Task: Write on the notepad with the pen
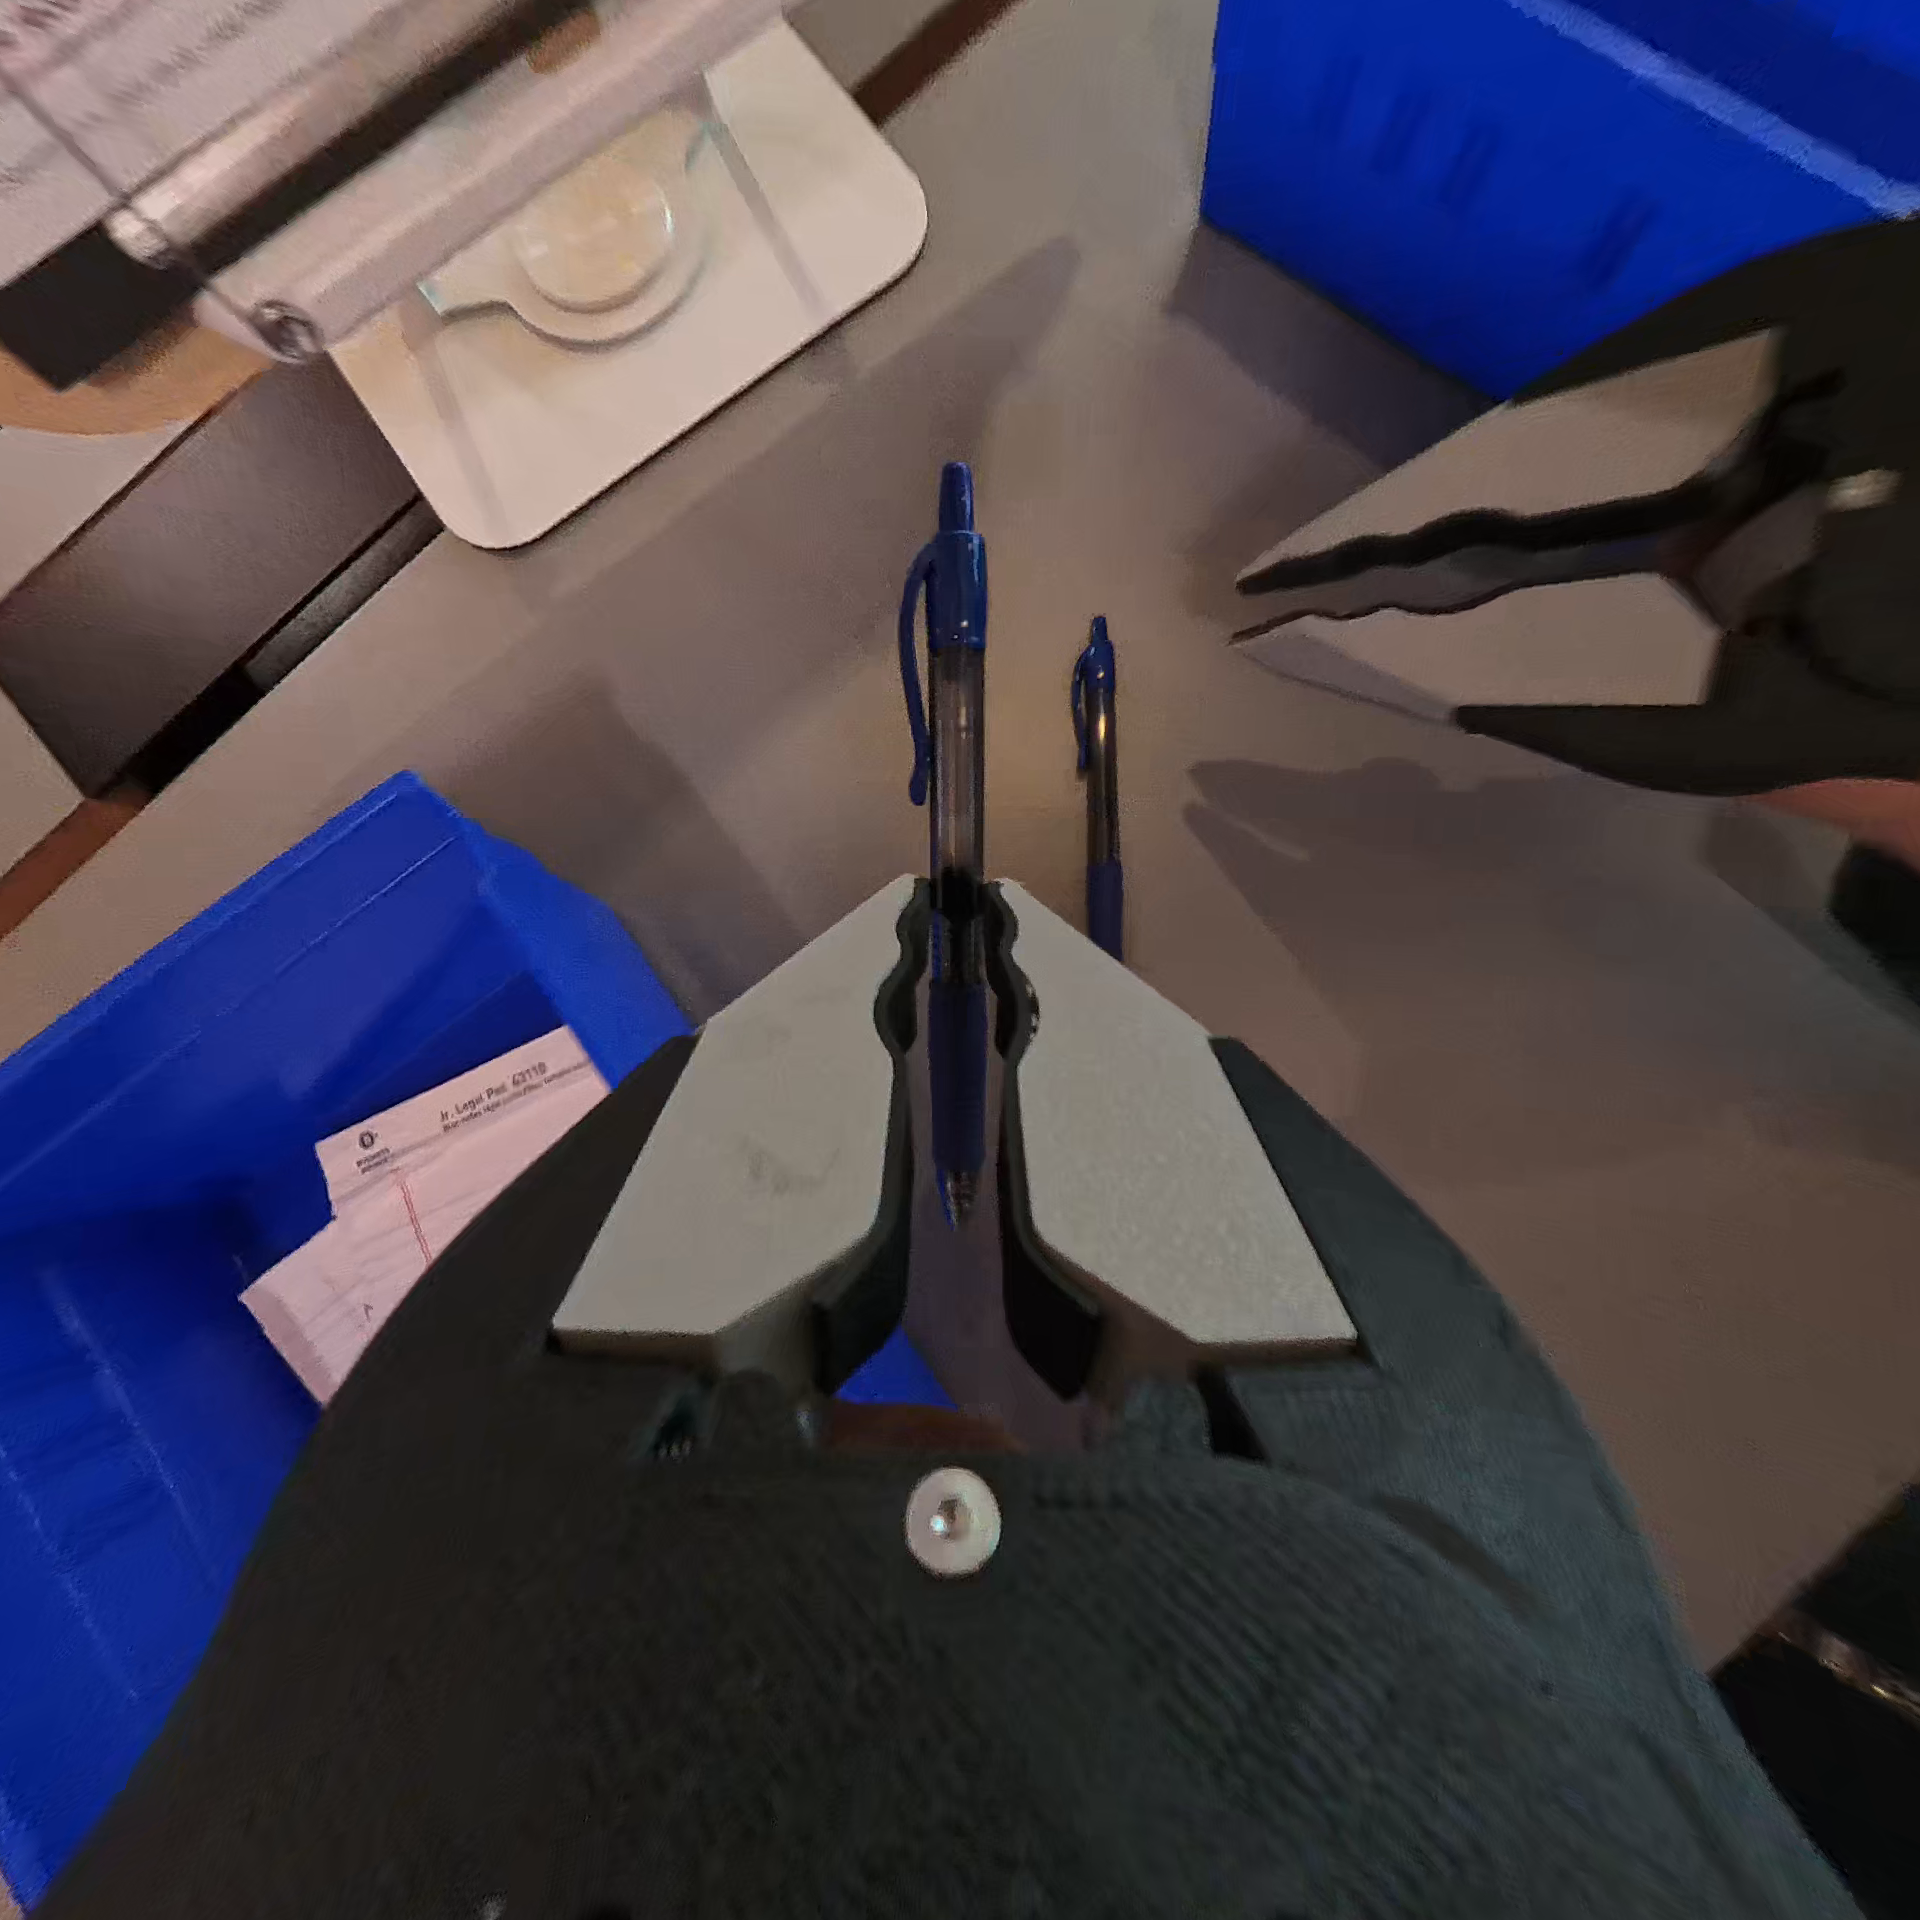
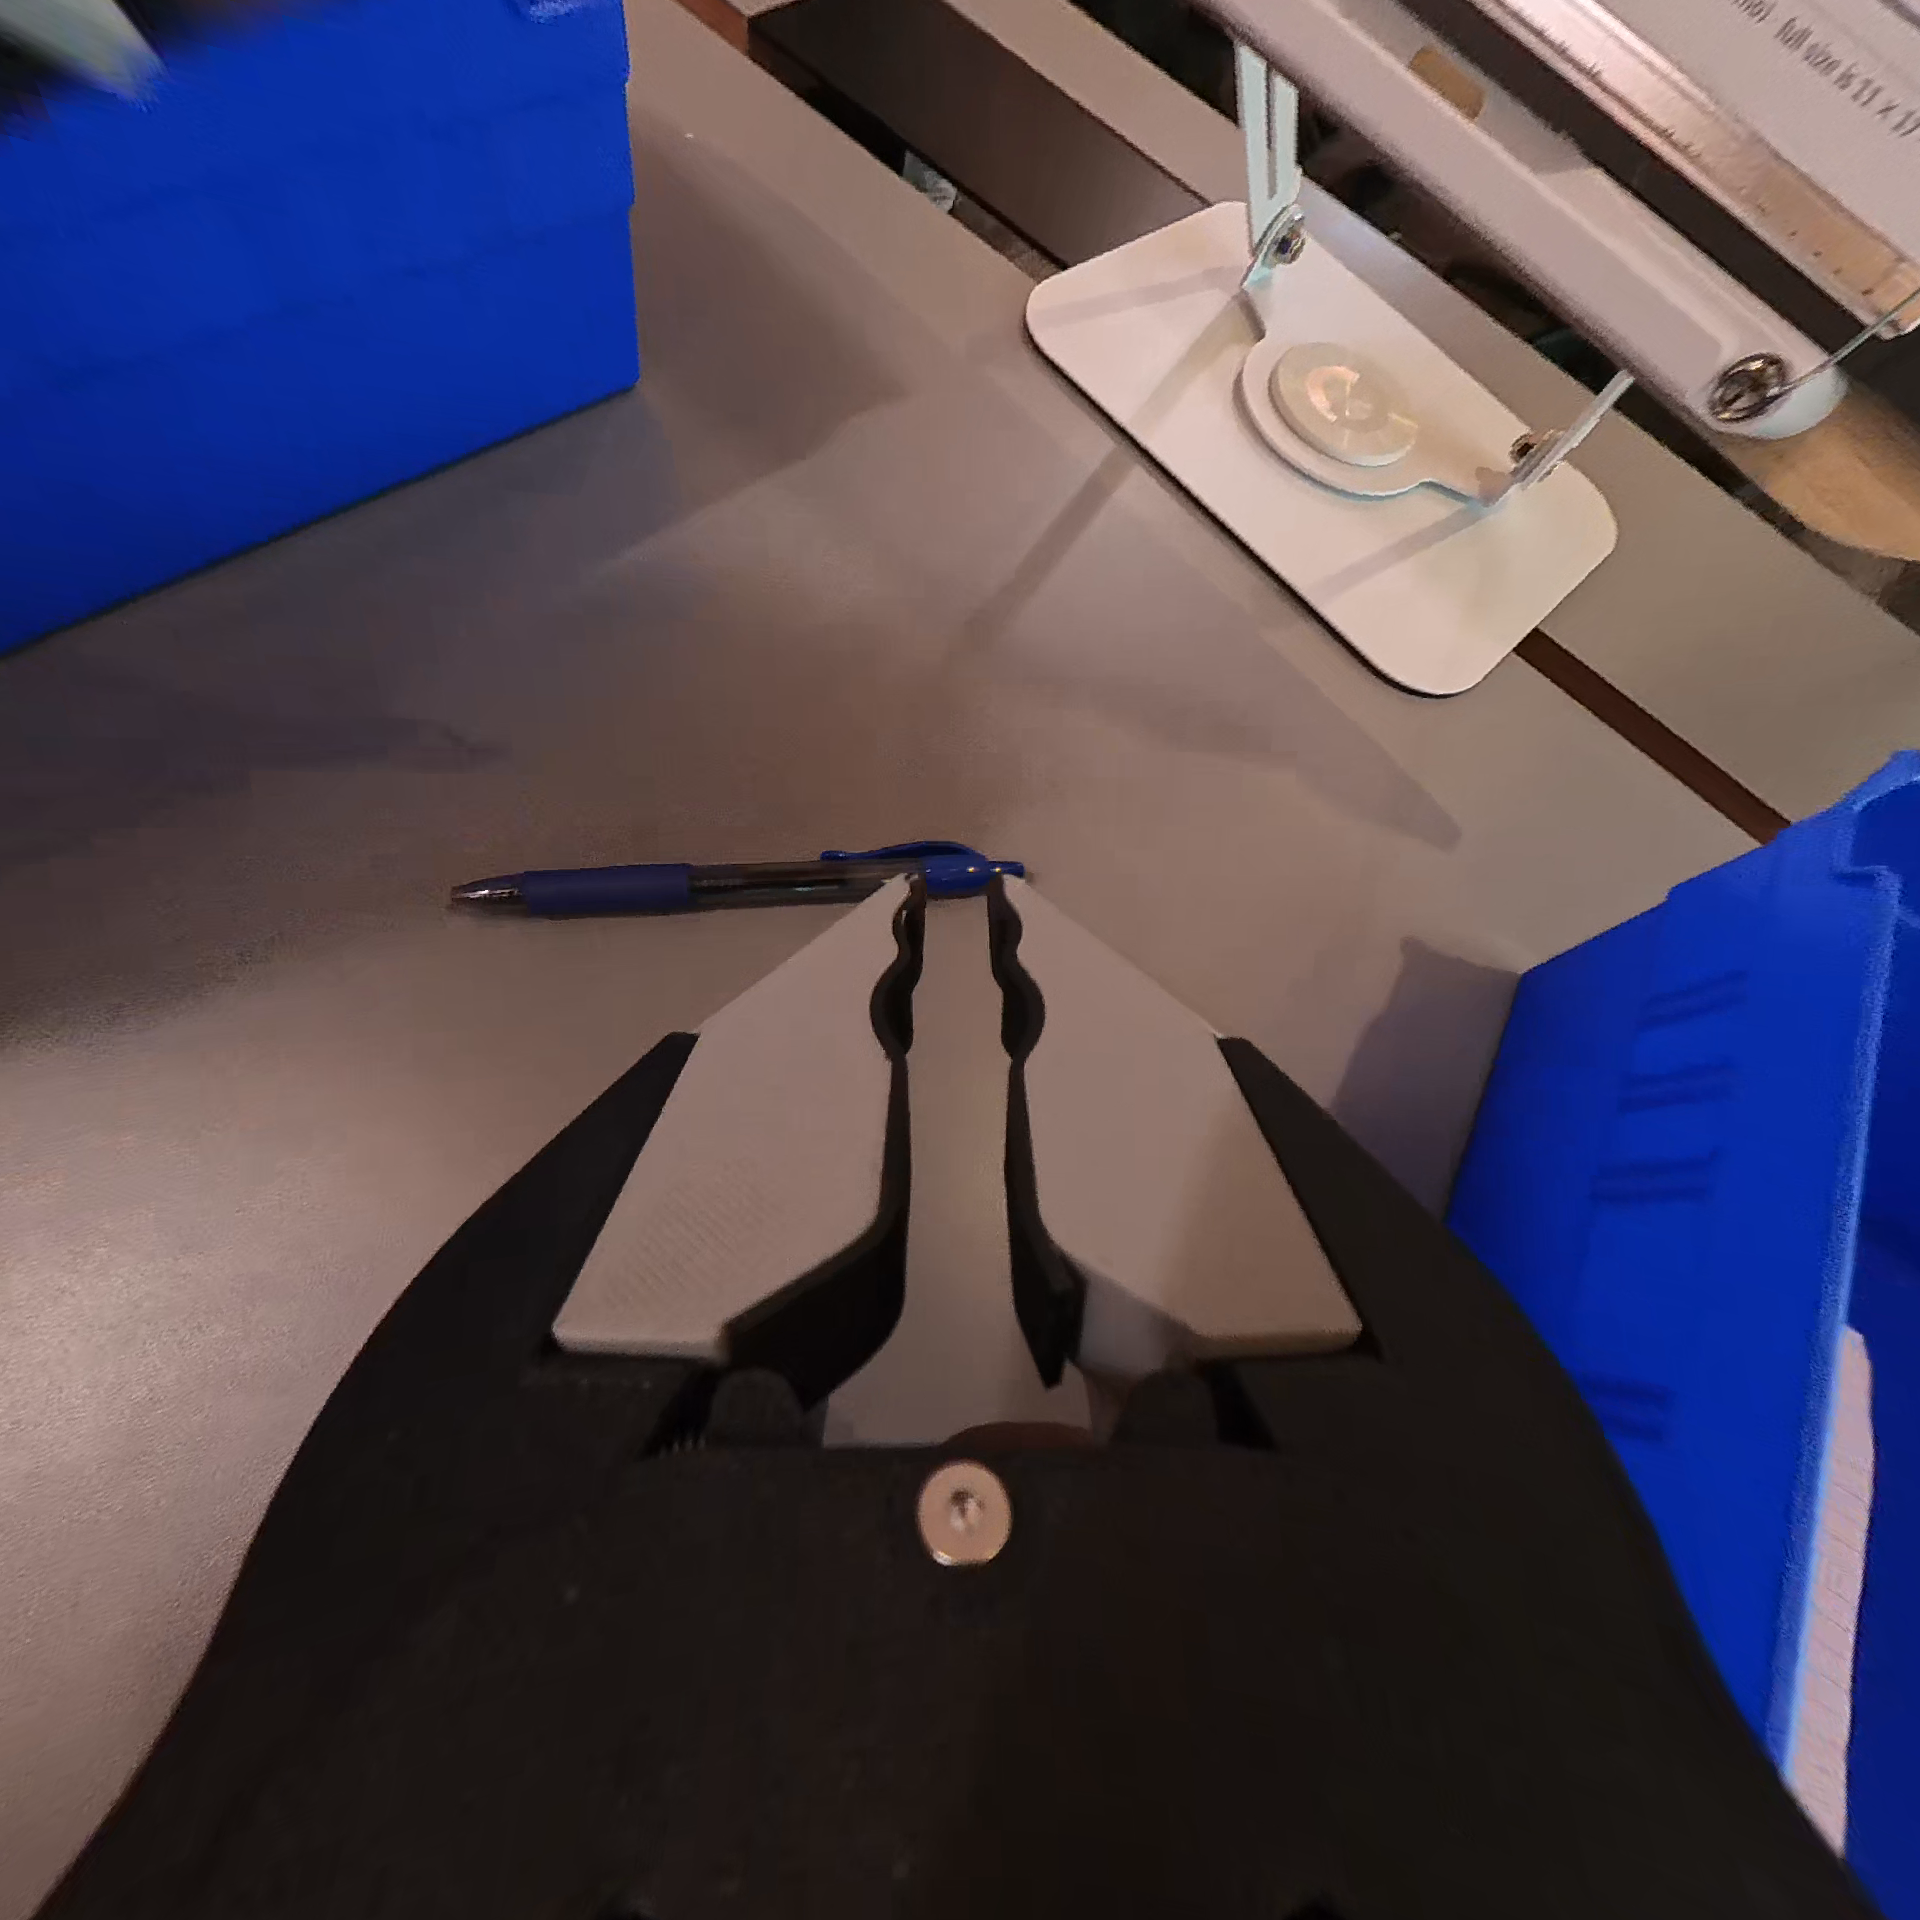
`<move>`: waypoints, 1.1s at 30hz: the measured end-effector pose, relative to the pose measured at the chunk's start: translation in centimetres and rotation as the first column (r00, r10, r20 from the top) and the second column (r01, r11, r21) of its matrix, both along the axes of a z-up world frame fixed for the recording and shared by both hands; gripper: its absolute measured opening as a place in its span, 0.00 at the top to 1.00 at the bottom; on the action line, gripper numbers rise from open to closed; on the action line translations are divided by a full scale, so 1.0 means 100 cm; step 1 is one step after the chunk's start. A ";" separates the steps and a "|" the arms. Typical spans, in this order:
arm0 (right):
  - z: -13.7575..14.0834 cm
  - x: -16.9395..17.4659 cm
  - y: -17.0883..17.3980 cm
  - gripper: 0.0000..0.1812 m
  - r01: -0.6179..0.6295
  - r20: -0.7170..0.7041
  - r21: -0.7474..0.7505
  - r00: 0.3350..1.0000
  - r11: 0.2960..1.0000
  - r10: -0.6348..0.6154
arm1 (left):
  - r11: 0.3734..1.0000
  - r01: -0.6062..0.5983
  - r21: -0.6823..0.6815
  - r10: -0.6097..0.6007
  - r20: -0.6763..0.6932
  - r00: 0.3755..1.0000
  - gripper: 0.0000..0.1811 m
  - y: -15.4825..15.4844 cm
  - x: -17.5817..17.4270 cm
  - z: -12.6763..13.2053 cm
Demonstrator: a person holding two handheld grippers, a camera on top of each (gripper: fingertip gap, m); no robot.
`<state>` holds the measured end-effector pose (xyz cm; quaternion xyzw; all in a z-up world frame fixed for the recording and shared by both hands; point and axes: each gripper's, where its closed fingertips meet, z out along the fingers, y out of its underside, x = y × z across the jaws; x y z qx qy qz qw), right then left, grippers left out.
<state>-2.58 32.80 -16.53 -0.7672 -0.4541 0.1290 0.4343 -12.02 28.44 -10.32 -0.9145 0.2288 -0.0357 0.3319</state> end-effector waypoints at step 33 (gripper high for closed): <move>-0.037 0.027 -0.057 1.00 -0.099 0.155 -0.391 0.973 0.915 0.172 | 0.962 0.011 -0.273 0.006 0.062 0.998 1.00 -0.008 0.058 -0.129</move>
